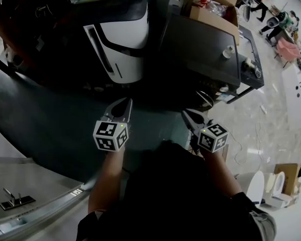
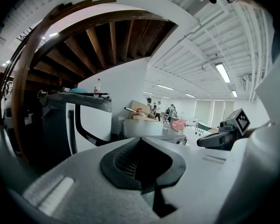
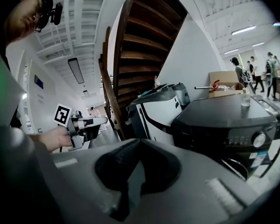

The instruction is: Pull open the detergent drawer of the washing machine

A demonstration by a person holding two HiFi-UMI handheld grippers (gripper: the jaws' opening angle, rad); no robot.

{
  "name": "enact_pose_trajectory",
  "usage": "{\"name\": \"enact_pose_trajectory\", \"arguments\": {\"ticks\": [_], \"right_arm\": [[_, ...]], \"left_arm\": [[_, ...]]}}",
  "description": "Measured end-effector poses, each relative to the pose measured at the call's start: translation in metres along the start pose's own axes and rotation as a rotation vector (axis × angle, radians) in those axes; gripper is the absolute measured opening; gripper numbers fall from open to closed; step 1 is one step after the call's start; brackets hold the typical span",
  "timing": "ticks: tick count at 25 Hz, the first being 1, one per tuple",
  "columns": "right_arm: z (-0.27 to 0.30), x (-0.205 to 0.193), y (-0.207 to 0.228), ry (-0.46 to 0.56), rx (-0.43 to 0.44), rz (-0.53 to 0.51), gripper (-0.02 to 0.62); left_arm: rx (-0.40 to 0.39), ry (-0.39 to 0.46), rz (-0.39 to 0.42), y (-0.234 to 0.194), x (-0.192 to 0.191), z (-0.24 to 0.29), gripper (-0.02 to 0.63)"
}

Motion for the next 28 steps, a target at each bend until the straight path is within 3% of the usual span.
{"name": "enact_pose_trajectory", "arguments": {"ticks": [12, 28], "right_arm": [[0.051, 0.033, 0.060, 0.052, -0.015, 0.087, 0.002], [0.156, 0.090, 0.200, 0.006, -0.028, 0.145, 0.002]], "left_arm": [[-0.020, -0.035, 0.019, -0.032, 0.018, 0.069, 0.011], [-0.091, -0.135, 0.002, -0.082, 0.050, 0.255, 0.011]]}}
Point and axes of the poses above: the fingertips, and each gripper's own axes: z forward along the fingers, y to its right, x out of its top, the point moved 1 cm from there along -z, backward along the fingers, and after that the axes turned 11 degrees about -x, right-handed, at the moved point
